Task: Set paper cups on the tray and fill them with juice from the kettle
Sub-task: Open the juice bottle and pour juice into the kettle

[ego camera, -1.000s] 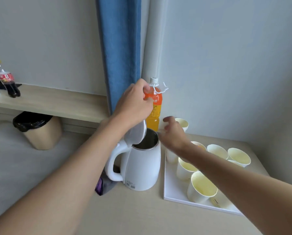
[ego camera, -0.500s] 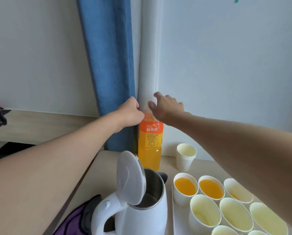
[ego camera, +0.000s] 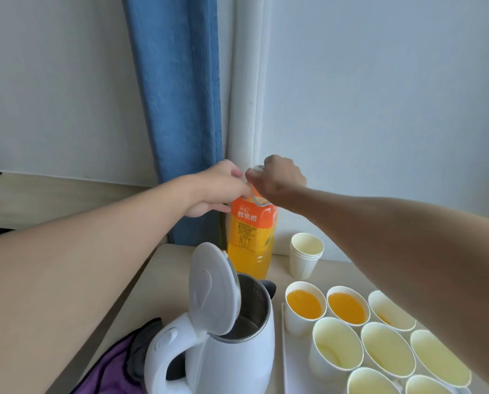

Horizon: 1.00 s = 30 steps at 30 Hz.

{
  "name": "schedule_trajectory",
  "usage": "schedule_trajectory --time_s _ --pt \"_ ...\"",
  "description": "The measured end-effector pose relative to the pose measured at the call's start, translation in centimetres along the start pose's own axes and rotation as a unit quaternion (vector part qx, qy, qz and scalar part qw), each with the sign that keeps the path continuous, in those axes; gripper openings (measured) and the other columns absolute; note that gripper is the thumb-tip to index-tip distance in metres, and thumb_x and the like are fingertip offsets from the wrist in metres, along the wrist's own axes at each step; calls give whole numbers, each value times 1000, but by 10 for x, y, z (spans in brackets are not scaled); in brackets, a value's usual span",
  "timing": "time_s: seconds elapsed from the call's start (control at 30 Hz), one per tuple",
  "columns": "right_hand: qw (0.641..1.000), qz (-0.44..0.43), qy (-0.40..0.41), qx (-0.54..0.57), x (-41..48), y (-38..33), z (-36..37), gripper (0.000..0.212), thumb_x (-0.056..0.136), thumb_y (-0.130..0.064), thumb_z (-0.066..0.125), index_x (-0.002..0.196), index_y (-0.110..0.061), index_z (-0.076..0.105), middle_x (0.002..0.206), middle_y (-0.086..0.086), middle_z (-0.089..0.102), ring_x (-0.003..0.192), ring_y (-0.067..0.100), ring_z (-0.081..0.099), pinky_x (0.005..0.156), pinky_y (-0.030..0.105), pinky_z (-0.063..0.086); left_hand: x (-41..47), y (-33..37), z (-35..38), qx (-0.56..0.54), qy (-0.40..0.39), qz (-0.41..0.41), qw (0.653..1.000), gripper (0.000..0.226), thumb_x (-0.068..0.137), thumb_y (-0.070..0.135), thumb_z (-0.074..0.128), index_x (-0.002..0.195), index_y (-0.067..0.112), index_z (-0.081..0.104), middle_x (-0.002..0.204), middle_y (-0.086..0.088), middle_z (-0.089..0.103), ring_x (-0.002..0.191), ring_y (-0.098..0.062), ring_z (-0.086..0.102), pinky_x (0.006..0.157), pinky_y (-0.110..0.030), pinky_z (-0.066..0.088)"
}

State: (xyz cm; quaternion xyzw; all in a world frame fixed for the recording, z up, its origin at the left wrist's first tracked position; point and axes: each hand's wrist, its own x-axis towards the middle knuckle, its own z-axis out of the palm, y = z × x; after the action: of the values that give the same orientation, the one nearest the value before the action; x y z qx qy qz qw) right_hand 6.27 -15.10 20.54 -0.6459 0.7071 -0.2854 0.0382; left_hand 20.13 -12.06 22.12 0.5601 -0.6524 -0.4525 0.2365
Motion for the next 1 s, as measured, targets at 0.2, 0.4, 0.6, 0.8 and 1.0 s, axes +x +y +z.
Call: schedule_trajectory --time_s 0.2,0.4,0.6,0.8,1.0 --pt "997 13 74 22 -10 -13 -53 25 84 -29 51 65 -13 46 64 2 49 53 17 41 48 27 28 -15 28 3 12 22 33 999 81 92 12 76 158 21 28 139 -6 52 128 -23 54 106 -37 48" --pt "989 -4 148 31 -26 -45 -147 23 80 -28 49 64 -13 43 65 3 48 54 20 41 49 28 28 -55 82 11 7 83 114 990 120 79 33 90 162 22 5 139 4 48 125 -19 48 85 -25 46" --pt "981 -10 186 50 -87 -57 -237 22 80 -32 50 69 -12 48 67 3 51 64 26 51 52 28 33 -134 116 66 5 216 212 953 121 56 55 86 151 41 14 143 -3 44 130 -30 48 107 -56 48" --pt "988 12 150 31 -168 -37 -283 25 79 -35 56 69 -13 51 66 2 51 56 21 48 49 25 31 -207 114 131 -56 278 239 929 87 73 40 87 141 44 32 126 4 56 110 -23 58 98 -49 55" --pt "992 17 69 -101 -246 5 -280 35 85 -43 52 66 -13 49 67 2 52 56 19 48 50 24 31 -269 64 185 -85 196 223 951 81 59 46 82 128 49 40 116 15 62 110 -19 62 94 -42 57"
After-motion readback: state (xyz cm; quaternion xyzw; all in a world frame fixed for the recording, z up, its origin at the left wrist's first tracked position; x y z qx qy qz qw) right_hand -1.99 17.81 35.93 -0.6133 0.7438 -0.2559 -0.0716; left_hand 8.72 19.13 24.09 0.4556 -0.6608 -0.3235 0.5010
